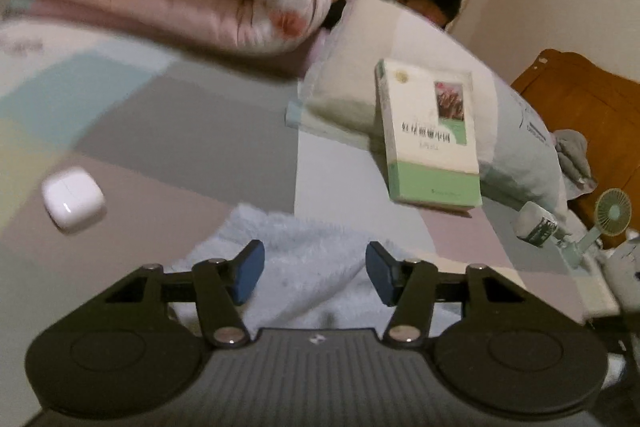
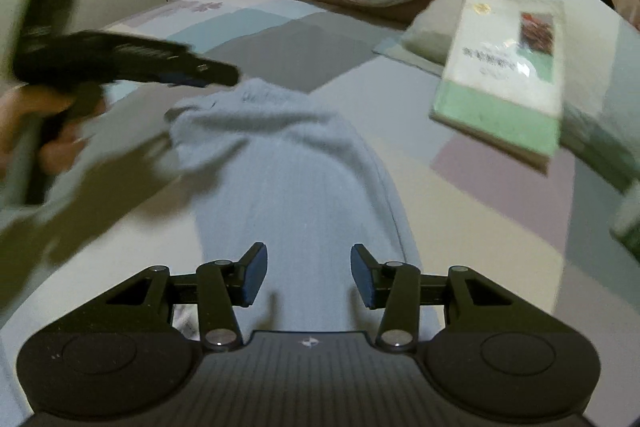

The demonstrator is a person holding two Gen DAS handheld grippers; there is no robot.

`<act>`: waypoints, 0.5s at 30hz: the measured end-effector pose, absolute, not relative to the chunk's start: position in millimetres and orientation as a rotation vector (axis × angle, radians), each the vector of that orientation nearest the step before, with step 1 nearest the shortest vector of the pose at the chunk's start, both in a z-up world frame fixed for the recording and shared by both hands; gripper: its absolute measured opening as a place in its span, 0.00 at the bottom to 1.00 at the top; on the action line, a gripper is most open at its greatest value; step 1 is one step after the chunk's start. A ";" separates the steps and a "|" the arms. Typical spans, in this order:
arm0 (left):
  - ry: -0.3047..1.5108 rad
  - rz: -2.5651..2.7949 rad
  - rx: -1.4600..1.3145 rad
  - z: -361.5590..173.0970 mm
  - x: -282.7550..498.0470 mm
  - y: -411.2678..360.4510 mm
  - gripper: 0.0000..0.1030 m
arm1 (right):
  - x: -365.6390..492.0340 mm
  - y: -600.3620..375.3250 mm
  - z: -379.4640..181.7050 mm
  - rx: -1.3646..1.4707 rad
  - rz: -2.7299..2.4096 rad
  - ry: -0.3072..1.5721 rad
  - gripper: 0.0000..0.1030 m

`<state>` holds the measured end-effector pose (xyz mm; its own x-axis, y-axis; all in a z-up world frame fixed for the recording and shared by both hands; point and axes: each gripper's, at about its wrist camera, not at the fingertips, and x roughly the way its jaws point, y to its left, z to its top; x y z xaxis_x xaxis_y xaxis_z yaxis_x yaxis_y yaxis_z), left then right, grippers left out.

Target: Fold clothes

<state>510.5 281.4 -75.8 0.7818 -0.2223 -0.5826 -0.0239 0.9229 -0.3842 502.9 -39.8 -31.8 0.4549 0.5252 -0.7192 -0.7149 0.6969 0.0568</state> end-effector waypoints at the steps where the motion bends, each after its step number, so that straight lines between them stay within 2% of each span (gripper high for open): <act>1: 0.706 -0.116 -0.413 -82.4 514.4 282.6 0.53 | 494.3 -50.5 -30.7 -0.260 0.776 0.788 0.54; 3: 0.767 -0.110 -0.456 -95.9 520.4 285.6 0.53 | 472.2 -73.7 -29.0 -0.235 0.777 0.789 0.61; 5: 0.813 -0.087 -0.490 -108.9 525.0 289.2 0.53 | 449.2 -95.7 -28.8 -0.228 0.756 0.793 0.61; 8: 0.789 -0.021 -0.461 -112.8 532.1 292.7 0.45 | 416.1 -130.2 -30.9 -0.209 0.702 0.796 0.62; 15: 0.771 0.141 -0.227 -98.4 534.3 258.1 0.45 | 361.3 -208.8 -29.6 -0.101 0.557 0.821 0.63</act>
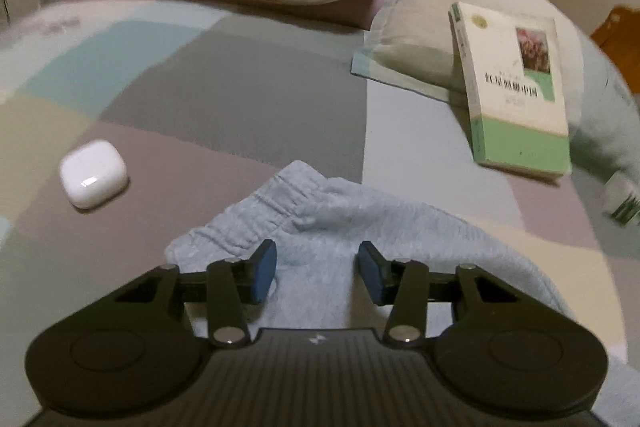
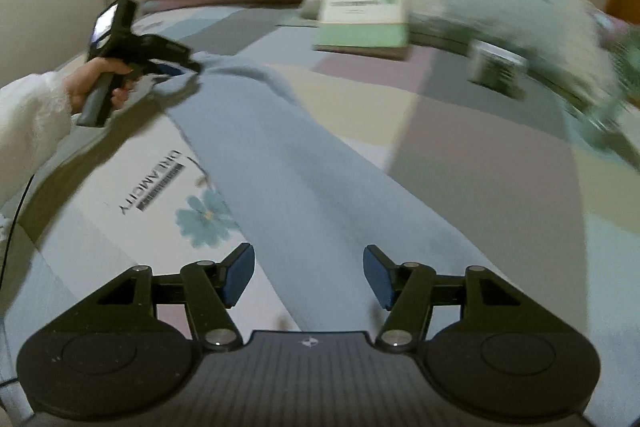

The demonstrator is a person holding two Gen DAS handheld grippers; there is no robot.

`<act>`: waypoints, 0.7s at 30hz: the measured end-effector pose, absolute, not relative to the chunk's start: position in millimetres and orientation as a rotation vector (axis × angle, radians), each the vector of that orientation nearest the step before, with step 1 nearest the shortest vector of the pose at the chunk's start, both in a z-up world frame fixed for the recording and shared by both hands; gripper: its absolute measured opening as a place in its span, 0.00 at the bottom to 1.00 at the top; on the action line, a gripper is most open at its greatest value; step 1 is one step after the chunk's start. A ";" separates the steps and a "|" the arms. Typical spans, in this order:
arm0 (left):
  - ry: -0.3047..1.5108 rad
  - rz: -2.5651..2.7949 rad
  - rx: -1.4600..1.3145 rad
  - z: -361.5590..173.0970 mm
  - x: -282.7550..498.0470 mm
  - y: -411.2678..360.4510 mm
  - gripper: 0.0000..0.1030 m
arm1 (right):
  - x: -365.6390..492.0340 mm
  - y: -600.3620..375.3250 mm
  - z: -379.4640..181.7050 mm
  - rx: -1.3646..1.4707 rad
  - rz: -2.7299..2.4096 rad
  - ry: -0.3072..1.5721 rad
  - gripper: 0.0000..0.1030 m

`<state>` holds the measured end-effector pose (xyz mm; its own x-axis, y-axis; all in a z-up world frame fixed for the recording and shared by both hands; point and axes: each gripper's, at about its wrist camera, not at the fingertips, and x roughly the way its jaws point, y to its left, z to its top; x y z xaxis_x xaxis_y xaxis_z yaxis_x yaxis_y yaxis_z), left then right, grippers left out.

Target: Fold clothes

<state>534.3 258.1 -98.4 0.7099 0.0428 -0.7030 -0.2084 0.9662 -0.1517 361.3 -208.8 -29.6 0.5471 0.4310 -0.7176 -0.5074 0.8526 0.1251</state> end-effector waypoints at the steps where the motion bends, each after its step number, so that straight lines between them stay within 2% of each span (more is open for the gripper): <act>1: 0.763 0.132 -0.178 -93.9 528.6 249.3 0.45 | 354.9 -218.8 -29.6 -0.095 0.536 0.820 0.63; 7: 0.737 -0.006 -0.019 -69.8 477.6 186.9 0.61 | 316.7 -270.2 -30.1 -0.039 0.480 0.807 0.63; 9: 0.748 -0.094 0.002 -63.6 455.8 159.6 0.64 | 301.8 -282.8 -26.6 -0.046 0.466 0.789 0.59; 14: 0.785 -0.328 0.081 -61.2 409.7 64.1 0.65 | 265.8 -318.5 -14.0 -0.054 0.406 0.763 0.49; 21: 0.744 -0.540 0.176 -41.9 361.4 -66.8 0.68 | 228.9 -403.3 9.1 -0.042 0.295 0.715 0.48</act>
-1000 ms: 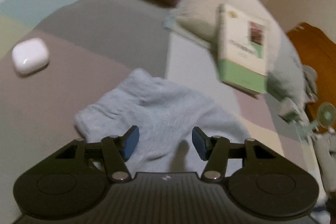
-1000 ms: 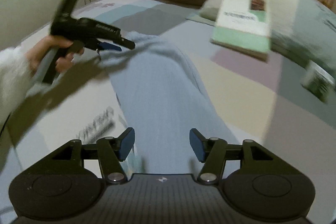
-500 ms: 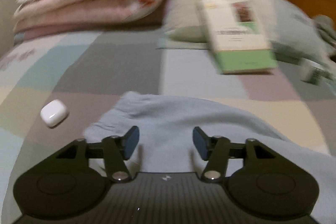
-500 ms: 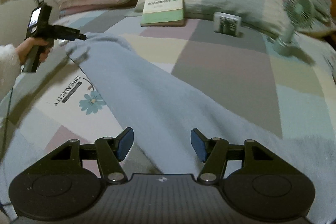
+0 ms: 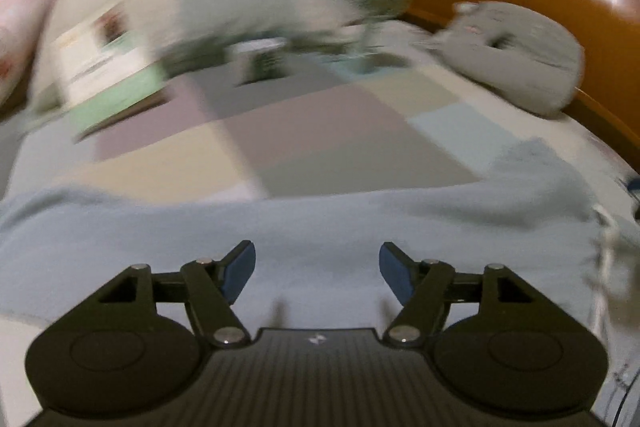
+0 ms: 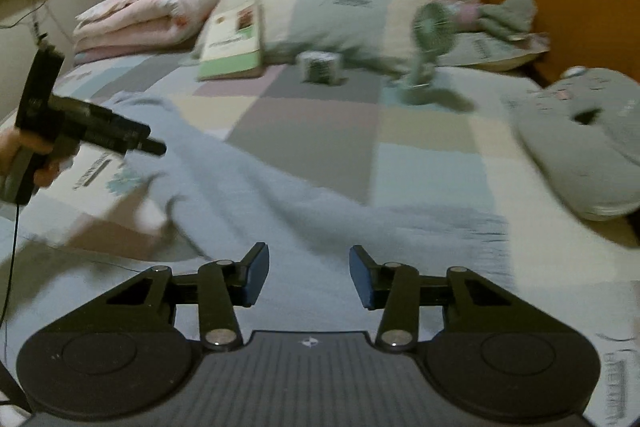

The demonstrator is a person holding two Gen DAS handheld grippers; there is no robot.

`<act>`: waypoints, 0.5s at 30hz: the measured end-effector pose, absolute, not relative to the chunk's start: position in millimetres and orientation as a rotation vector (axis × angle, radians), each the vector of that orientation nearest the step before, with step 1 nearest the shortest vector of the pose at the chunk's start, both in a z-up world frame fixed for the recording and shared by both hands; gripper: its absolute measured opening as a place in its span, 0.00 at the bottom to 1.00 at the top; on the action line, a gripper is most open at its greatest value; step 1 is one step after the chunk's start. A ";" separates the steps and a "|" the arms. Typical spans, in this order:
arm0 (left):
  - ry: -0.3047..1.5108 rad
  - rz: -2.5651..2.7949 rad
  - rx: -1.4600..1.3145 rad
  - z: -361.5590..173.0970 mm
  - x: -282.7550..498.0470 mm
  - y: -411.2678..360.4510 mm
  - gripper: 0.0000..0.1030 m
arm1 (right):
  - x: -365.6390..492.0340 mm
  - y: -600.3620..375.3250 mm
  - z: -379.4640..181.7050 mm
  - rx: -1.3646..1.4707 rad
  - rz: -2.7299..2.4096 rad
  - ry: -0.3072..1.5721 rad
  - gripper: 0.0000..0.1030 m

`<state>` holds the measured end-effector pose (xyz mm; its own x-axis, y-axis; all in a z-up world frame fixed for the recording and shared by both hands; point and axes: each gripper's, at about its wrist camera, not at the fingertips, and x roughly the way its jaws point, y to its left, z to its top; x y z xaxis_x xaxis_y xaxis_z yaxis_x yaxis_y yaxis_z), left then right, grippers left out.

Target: Fold clothes

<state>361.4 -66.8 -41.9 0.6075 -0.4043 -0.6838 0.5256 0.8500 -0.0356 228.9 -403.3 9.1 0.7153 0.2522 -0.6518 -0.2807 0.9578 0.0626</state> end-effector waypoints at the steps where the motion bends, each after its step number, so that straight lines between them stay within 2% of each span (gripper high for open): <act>1: 0.739 -0.560 0.182 -39.2 358.1 -82.9 0.70 | 227.8 -416.9 11.2 -0.044 0.282 0.710 0.48; 4: 0.745 -0.607 0.183 -33.1 358.1 -126.5 0.71 | 235.9 -452.4 10.5 -0.025 0.246 0.727 0.44; 15: 0.803 -0.560 0.179 -55.5 413.8 -225.4 0.71 | 345.1 -496.9 -26.0 -0.035 0.354 0.824 0.44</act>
